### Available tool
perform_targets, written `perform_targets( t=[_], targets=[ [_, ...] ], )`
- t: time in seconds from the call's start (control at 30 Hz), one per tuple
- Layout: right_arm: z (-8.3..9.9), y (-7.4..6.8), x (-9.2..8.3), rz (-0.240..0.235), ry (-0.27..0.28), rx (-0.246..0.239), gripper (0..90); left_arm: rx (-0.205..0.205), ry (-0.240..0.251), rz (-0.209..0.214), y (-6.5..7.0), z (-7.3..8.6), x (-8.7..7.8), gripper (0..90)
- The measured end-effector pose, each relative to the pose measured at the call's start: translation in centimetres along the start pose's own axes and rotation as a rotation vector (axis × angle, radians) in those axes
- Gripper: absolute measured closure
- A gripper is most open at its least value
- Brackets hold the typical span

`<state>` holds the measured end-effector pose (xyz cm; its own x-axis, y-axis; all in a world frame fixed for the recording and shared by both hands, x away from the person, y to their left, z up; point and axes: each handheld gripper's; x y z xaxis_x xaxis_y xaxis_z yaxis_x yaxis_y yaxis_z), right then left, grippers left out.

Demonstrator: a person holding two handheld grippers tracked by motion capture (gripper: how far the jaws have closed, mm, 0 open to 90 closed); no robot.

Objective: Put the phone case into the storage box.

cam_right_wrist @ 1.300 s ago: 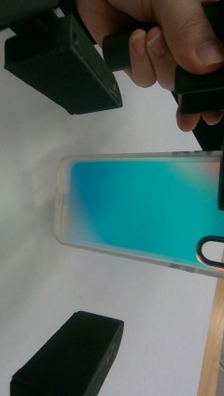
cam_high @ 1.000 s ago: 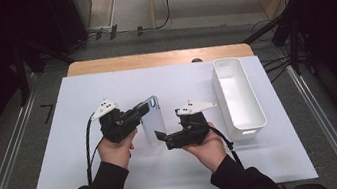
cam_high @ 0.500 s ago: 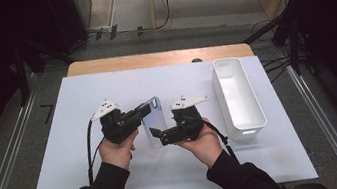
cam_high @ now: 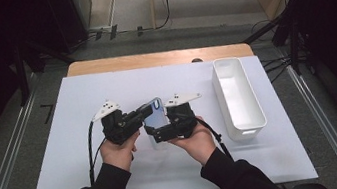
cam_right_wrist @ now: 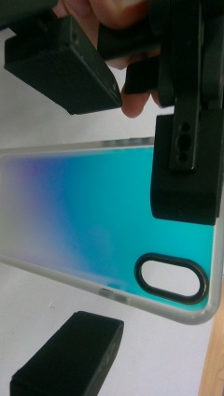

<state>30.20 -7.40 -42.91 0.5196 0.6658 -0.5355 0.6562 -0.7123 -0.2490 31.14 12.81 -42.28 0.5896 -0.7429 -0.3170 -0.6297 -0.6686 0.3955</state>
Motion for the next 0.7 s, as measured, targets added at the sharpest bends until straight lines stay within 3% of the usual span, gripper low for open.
perform_targets(
  t=[0.6, 0.7],
  targets=[
    [-0.1, 0.5, 1.2, 0.005, -0.009, 0.015, 0.0, -0.008, -0.011, 0.015, 0.6, 0.4, 0.2, 79.0],
    [-0.1, 0.6, 1.1, -0.006, -0.006, 0.011, 6.0, -0.006, -0.016, 0.017, 0.6, 0.4, 0.3, 79.0]
  ],
)
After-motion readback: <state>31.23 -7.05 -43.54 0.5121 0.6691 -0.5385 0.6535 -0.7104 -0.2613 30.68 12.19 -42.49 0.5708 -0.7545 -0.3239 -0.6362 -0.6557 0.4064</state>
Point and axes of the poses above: each handheld gripper's, and its own axes: x roughly forward along the jaws, z roughly out of its underside, y roughly to its right, and after that the axes turned 2 degrees about -z, right-handed
